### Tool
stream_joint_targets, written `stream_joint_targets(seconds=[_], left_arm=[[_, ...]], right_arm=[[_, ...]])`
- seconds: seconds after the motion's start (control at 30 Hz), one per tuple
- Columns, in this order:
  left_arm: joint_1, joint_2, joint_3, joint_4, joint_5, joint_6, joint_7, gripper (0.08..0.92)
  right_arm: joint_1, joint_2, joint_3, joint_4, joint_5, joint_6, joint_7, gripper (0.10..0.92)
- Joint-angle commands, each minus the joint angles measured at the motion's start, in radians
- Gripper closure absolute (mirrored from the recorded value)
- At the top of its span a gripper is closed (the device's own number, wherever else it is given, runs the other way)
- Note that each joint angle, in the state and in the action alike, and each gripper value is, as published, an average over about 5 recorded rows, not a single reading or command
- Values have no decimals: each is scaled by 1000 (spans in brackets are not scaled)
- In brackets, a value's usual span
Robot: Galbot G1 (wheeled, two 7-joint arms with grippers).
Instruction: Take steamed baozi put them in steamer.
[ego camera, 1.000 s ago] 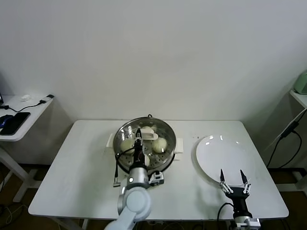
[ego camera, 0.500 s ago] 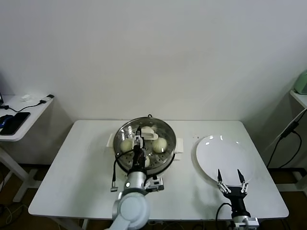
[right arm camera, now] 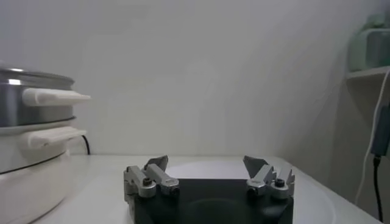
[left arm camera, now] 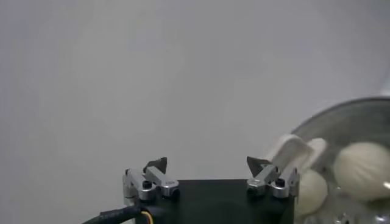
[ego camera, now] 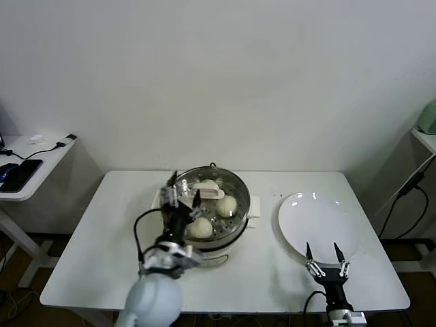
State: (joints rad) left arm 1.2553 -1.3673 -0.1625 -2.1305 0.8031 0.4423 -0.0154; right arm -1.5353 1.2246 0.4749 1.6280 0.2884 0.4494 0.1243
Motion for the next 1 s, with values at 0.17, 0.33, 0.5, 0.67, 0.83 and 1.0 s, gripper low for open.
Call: stream_joint_targets(seconds=[0.17,0.33,0.5,0.67,0.83,1.0], left_arm=[[202,120,-578,115,-1336,-431,-110,177],[224,149,-559,272,-1294,-540,-59,177],[221,149,-523,393,-1232,-622,-29,177],[215,143,-498,469,-1209,-675,-18,177],[215,137,-483,479,-1195,-688,-14,177],[217,134,-468,475,-1182,-691,-11,177]], right_arm=[[-6,-36,-15,44,21,1,23,203],[5,-40,-15,40,26,-13,31,203],[6,-46,-11,33,28,-57,50,202],[3,-50,-12,27,26,-67,35,203],[6,-50,-17,29,28,-72,29,202],[7,-48,-19,31,28,-71,29,203]])
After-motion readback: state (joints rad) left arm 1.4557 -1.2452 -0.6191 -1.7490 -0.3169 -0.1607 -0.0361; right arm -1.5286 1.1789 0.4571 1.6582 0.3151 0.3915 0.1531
